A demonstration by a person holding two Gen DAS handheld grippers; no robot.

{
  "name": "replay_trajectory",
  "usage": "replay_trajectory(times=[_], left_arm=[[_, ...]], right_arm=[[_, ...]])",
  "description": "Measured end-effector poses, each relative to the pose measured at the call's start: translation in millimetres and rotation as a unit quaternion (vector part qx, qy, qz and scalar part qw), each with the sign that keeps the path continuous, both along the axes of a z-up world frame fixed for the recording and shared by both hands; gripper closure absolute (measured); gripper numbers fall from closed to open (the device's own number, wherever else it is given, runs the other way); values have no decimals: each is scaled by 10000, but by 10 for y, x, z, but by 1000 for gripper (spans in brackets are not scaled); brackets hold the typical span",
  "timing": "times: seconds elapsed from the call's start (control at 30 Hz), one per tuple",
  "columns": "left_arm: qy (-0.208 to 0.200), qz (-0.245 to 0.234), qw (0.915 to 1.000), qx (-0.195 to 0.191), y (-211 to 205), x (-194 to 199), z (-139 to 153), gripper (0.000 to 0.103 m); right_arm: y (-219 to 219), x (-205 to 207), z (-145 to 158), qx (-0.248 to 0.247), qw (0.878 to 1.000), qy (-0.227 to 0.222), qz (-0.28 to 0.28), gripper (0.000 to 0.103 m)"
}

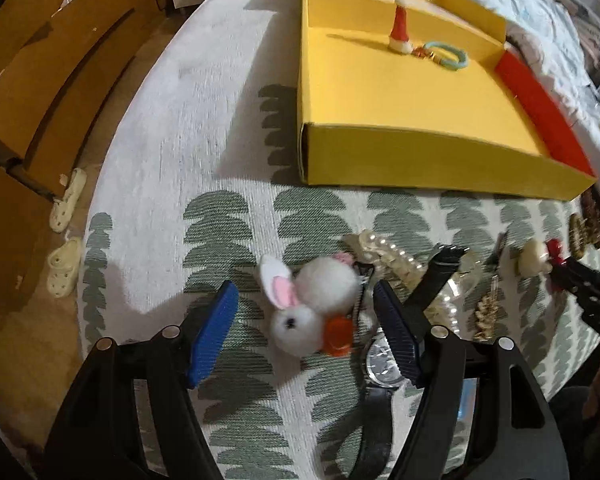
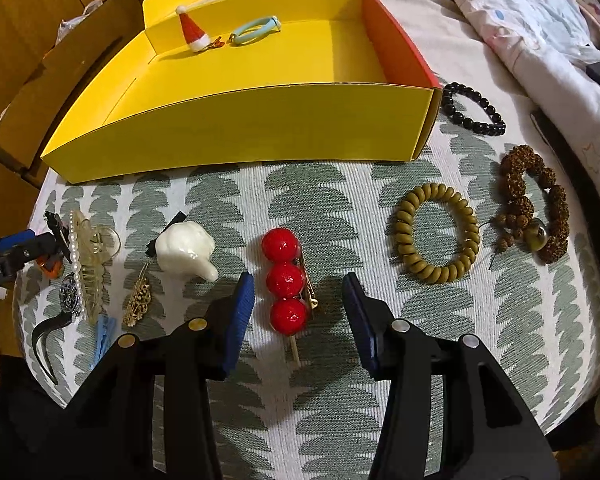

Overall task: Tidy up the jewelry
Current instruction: 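Move the right tool to the red three-bead hairpin while the left tool approaches the white pompom bunny, then close the right tool on the red bead hairpin while the left tool grips the pompom bunny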

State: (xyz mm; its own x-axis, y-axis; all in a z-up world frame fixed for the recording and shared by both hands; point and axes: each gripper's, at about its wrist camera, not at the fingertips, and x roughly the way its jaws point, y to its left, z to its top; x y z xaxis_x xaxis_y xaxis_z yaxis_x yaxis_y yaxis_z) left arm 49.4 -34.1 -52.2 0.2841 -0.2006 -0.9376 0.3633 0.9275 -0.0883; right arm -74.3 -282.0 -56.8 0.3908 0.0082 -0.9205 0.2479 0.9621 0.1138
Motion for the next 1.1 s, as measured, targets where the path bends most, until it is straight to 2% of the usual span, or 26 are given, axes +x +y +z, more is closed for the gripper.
replay_trajectory(times=[0.13, 0.27, 0.5, 0.67, 0.8, 0.87, 1.1], left_arm=[[10, -68, 9998, 169, -60, -16, -31, 33], [192, -195, 9992, 292, -156, -25, -139, 33], [282, -146, 9985, 449, -189, 39, -255, 33], [270, -145, 9983, 489, -208, 31, -290, 33], [228, -77, 9984, 512, -167, 76, -287, 47], [225, -74, 9986, 482, -153, 90, -266, 54], [284, 39, 9994, 176, -60, 110, -202, 63]], right_arm=[[-1, 3, -13, 1, 10000, 26, -2, 53], [19, 12, -37, -36, 10000, 82, 8, 53], [37, 44, -89, -143, 9998, 155, 16, 54], [87, 56, -103, -443, 9988, 178, 48, 62], [129, 58, -94, -589, 9981, 149, 78, 77], [140, 57, -97, -630, 9979, 154, 82, 77], [91, -8, -49, -425, 9991, 69, 12, 78]])
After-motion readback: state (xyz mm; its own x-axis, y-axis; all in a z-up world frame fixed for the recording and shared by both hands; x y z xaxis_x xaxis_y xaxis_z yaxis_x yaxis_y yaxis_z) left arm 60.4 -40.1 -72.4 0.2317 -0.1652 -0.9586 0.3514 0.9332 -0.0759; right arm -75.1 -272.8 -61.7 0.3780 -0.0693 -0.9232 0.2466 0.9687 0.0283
